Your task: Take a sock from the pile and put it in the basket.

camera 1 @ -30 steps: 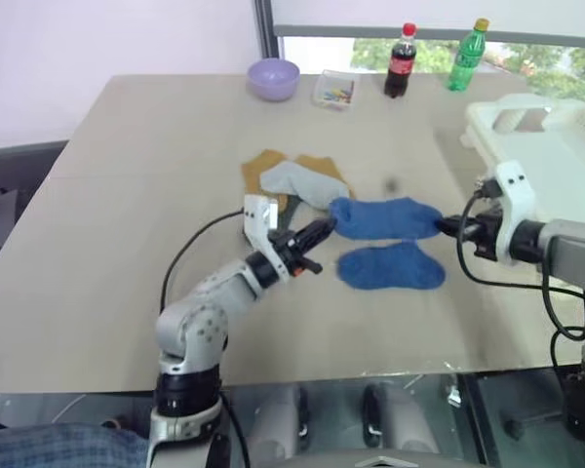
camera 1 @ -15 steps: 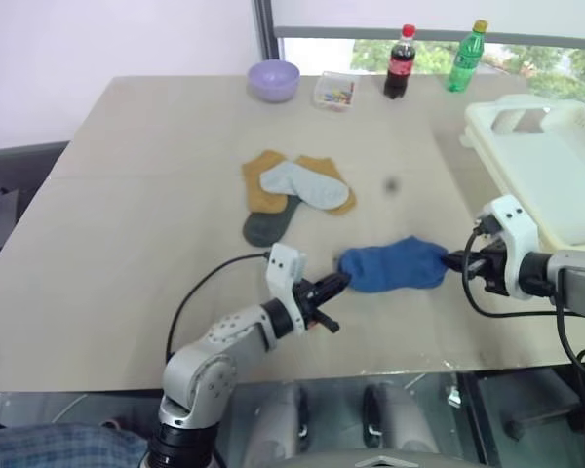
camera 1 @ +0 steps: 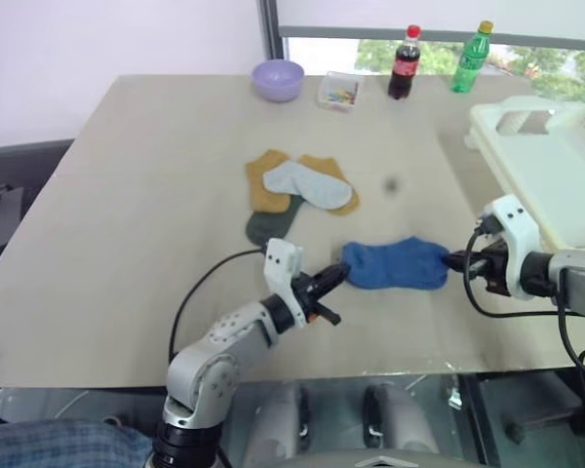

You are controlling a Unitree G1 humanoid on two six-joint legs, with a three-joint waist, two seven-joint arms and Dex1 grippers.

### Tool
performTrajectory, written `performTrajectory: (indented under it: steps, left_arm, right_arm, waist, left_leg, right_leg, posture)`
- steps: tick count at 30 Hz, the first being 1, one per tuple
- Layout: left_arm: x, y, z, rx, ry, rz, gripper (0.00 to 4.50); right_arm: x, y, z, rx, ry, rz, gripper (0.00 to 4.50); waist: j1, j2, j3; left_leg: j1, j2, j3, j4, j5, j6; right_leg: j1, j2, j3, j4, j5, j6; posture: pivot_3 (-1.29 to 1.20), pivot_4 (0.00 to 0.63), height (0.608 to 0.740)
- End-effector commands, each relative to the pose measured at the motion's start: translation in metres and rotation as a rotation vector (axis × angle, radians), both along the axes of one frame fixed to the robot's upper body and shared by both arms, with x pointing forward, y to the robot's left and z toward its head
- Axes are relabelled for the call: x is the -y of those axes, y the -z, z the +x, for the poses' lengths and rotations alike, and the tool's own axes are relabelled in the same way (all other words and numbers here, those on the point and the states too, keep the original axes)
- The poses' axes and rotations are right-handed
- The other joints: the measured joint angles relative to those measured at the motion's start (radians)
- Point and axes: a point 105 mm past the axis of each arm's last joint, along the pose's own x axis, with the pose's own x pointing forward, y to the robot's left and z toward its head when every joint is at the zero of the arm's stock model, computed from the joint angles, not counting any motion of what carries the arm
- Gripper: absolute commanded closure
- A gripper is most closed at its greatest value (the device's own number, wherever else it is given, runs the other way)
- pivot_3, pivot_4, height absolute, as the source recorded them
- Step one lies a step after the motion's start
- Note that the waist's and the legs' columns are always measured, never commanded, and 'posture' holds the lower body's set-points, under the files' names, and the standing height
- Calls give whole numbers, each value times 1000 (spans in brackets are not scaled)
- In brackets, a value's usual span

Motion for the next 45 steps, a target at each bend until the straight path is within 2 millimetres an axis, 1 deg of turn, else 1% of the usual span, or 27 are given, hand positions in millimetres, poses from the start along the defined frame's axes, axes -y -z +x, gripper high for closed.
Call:
performTrajectory:
  steps: [1,7,13,18,22,27,33,45]
  left_arm:
    - [4,-9,-1,39,25,-24,4480]
    - [6,-3,0,0,37,-20,4480]
    - [5,-3,5,-1,16,-32,4480]
    - [7,1,4,-24,54,-21,4480]
    - [7,0,5,-20,51,-25,4480]
    - [3,-7,10,25,-1,-52,4480]
    - [3,-7,11,31,4,-51,4480]
    - [3,-2,7,8,16,-21,4480]
  right_arm:
    - [3,-14,2,63,9,-3,4500]
    - [5,-10,2,54,25,-5,4500]
    - [10,-4,1,43,46,-11,4500]
    - [11,-1,-1,38,51,-13,4500]
    - [14,1,0,37,66,-16,4500]
    - [14,-4,2,61,76,0,4500]
    - [13,-8,4,76,76,10,4500]
    - [9,4,1,38,66,16,4500]
  waist:
    - [0,0,0]
    - [0,0,0]
    - [0,0,0]
    - [0,0,0]
    - [0,0,0]
    - [1,0,0]
    - [0,0,0]
    - [0,0,0]
  left_leg:
    - [0,0,0,0,0,0]
    - [0,0,0,0,0,0]
    - [0,0,0,0,0,0]
    - [0,0,0,0,0,0]
    - [0,0,0,0,0,0]
    - [0,0,0,0,0,0]
    - [0,0,0,0,0,0]
    - [0,0,0,0,0,0]
  right_leg:
    - [0,0,0,0,0,0]
    - [0,0,0,0,0,0]
    - [0,0,0,0,0,0]
    - [0,0,0,0,0,0]
    - [0,0,0,0,0,0]
    - [0,0,0,-1,0,0]
    - [0,0,0,-1,0,0]
    - [0,0,0,-1,0,0]
  posture:
    - [0,150,733]
    - [0,150,733]
    - [0,150,733]
    - [0,150,733]
    - [0,150,733]
    - [0,150,733]
    - [0,150,733]
    - [0,150,733]
